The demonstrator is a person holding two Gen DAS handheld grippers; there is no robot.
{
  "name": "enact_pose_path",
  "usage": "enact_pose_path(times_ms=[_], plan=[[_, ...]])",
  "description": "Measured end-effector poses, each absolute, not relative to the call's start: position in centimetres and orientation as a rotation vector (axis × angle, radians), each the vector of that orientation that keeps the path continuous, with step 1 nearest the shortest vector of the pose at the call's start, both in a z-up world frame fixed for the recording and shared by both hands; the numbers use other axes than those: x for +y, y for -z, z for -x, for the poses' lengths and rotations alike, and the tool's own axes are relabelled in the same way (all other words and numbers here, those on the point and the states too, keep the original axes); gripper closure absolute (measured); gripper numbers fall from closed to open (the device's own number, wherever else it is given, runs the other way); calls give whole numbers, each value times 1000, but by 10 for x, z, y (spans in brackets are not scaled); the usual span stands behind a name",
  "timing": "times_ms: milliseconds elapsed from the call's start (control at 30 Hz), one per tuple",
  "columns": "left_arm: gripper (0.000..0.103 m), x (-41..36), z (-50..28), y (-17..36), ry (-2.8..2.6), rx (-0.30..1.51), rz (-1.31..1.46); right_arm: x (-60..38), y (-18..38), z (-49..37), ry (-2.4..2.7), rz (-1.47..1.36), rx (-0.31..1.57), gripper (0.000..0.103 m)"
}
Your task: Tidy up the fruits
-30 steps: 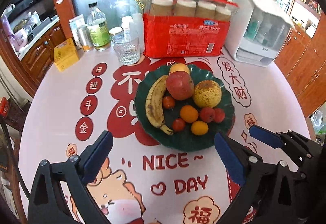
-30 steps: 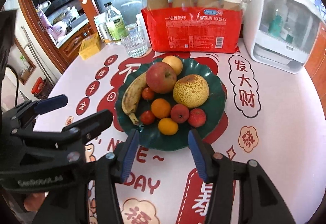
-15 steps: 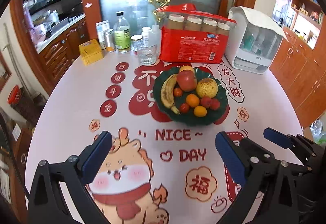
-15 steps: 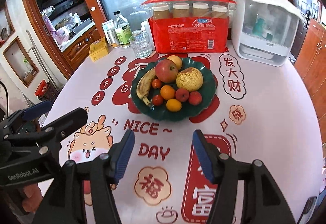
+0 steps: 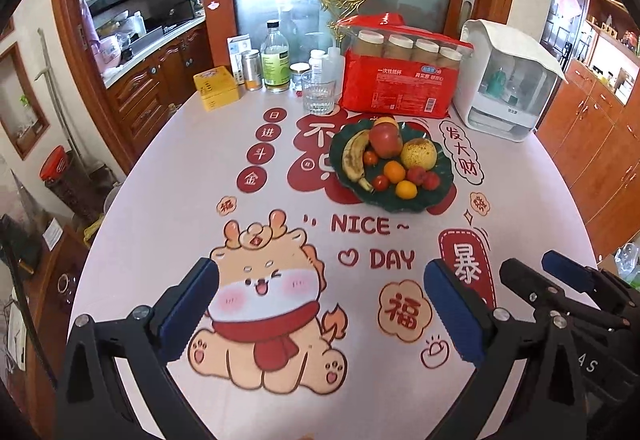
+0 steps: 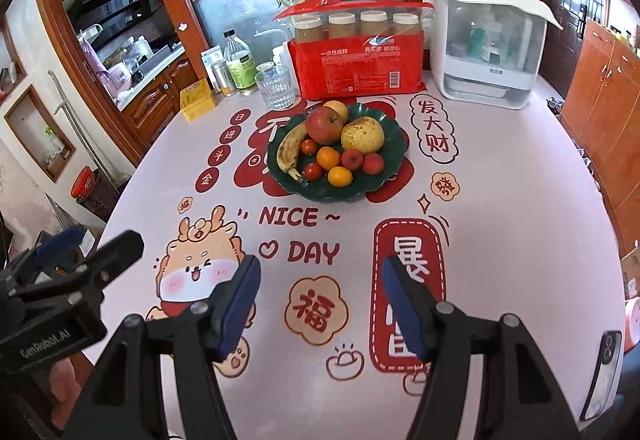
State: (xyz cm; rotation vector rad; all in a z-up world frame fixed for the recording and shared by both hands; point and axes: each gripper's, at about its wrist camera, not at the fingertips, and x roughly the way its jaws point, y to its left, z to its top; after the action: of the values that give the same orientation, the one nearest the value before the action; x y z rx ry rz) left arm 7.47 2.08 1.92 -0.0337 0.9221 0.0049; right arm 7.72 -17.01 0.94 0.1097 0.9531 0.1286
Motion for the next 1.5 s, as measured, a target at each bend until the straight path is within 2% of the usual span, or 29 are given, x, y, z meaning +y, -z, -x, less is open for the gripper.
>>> enact_pose_path(times_ms=[267, 1500], plan=[[1, 22, -54, -21, -24, 929, 37, -161, -15, -53, -111, -77, 942, 36], [1, 15, -33, -22, -27, 924, 13, -166, -27, -27, -28, -70, 893, 36]])
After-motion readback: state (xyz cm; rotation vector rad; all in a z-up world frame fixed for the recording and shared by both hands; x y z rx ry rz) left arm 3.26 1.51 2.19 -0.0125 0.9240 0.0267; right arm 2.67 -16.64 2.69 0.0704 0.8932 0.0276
